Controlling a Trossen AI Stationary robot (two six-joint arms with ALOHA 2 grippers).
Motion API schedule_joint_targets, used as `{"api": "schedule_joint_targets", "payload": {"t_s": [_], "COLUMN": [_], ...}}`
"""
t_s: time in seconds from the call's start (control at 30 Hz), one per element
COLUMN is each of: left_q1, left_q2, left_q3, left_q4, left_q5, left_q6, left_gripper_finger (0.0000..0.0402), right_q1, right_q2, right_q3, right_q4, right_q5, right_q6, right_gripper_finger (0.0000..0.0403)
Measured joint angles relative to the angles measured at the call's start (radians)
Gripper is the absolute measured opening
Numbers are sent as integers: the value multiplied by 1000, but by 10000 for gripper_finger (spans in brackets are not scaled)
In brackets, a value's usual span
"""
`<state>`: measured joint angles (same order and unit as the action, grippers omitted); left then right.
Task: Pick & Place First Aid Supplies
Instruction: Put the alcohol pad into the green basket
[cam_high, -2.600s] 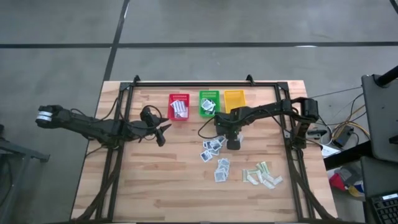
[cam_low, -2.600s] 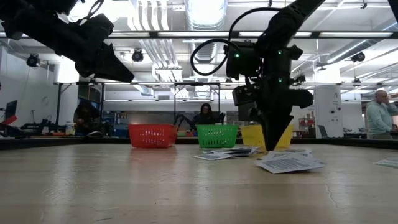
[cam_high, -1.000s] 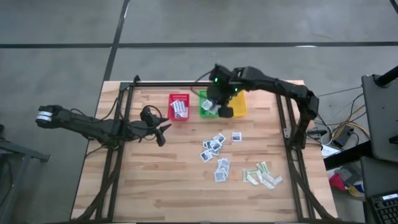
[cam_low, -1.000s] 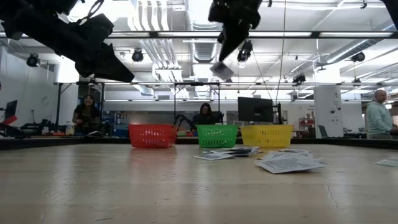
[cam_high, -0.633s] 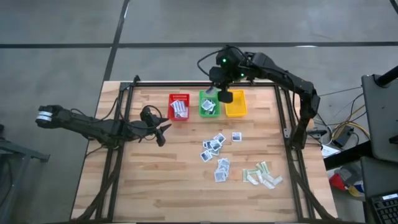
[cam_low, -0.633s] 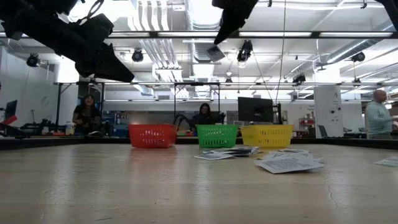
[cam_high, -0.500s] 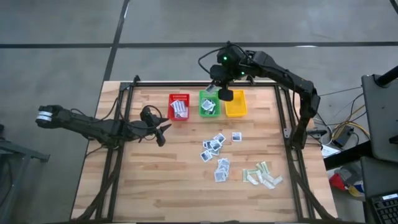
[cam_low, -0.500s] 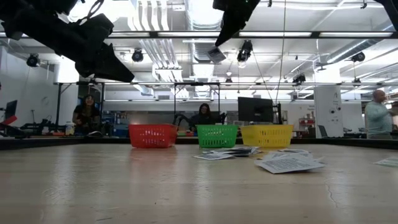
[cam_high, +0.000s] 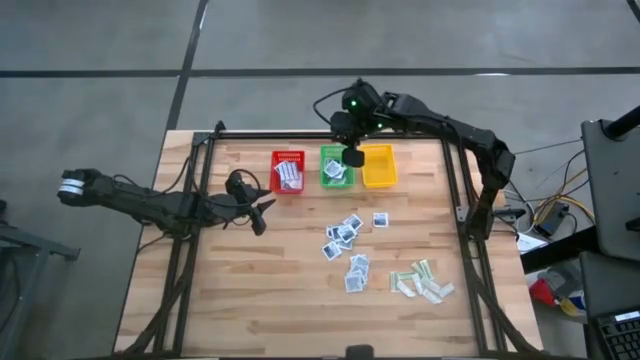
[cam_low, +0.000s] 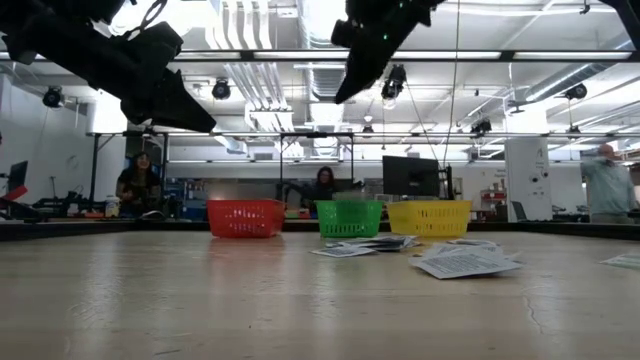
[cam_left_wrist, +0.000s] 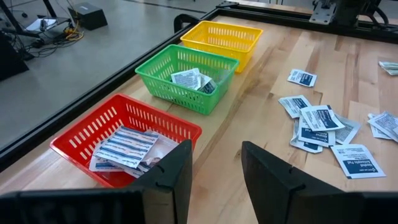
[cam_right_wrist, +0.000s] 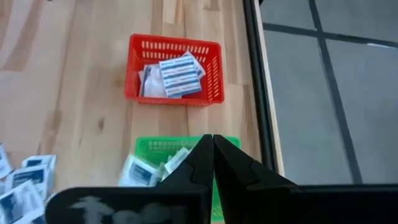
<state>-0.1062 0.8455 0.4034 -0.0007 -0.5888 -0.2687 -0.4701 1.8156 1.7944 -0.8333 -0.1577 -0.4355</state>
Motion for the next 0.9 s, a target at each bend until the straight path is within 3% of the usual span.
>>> {"api": "schedule_joint_targets", "payload": {"t_s": [0.2,0.5,0.67,0.9], "left_q1": [0,0,0,0], "left_q2": [0,0,0,0], "left_q3": [0,0,0,0], "left_q4": [0,0,0,0], "left_q5": [0,0,0,0], "left_q6": [0,0,0,5], "left_gripper_finger": [133,133,133,133], "right_q1": [-3,-4,12,102], "right_q2": [0,0,-3,-5], "right_q3": [-132,-183,-185,-244], "right_q4": [109,111,-9,-218], "right_q5": [0,-6,-197,-213], "right_q6": [21,44,71,-10], "right_gripper_finger": [8,8,8,8]}}
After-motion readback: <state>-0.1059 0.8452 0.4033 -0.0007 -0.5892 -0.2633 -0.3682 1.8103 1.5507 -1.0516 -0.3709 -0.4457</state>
